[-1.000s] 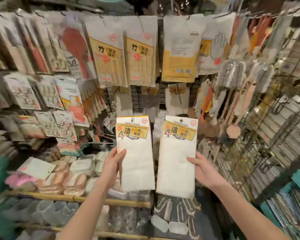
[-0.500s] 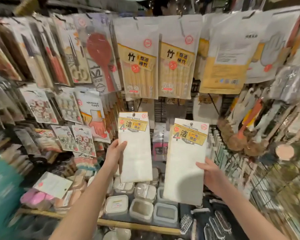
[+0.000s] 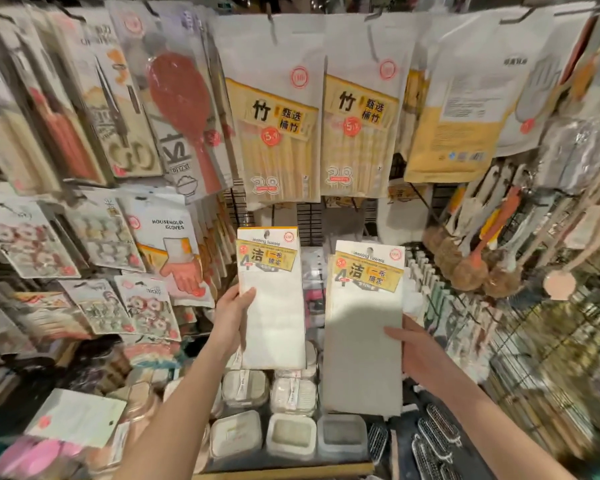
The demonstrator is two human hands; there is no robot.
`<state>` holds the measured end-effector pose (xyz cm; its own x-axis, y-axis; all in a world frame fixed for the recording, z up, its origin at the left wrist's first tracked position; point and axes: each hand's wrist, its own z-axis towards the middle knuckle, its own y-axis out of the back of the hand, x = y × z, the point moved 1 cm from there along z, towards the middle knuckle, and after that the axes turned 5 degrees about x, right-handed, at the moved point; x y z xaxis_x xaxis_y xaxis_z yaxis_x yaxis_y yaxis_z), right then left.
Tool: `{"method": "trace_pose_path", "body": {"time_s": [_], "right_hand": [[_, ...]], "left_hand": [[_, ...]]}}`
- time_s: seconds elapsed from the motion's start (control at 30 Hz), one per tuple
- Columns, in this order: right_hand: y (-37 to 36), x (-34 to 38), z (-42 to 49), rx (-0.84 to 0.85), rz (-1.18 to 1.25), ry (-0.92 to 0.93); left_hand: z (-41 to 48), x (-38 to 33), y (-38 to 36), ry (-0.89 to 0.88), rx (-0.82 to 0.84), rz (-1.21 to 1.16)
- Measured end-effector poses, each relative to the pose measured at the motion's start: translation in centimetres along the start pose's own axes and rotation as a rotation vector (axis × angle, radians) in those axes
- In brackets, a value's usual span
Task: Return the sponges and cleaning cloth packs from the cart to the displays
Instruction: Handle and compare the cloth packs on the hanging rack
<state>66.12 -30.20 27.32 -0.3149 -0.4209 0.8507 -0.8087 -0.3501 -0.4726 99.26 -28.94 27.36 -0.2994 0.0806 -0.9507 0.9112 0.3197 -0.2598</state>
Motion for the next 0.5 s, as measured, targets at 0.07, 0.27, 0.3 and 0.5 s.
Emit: {"method": "trace_pose_path", "body": {"time_s": [0.07, 0.27, 0.3, 0.5], "right_hand": [[-0.3, -0.1, 0.5, 0.010, -0.008, -0.001], [-1.3, -0.5, 2.0, 0.037, -0.028, -0.029], [-1.4, -0.6, 2.2, 0.036, -0.034, -0.036], [-2.2, -0.8, 2.6, 0.030, -0.039, -0.044]], "left_hand": [[0.1, 0.3, 0.5, 0.008, -0.002, -0.011], [-0.2, -0.1, 0.7, -0.024, -0.013, -0.017], [-0.2, -0.1, 0.6, -0.030, -0.008, -0.024], [-0.6, 0.2, -0.2, -0.093, -0.004, 0.011]]}}
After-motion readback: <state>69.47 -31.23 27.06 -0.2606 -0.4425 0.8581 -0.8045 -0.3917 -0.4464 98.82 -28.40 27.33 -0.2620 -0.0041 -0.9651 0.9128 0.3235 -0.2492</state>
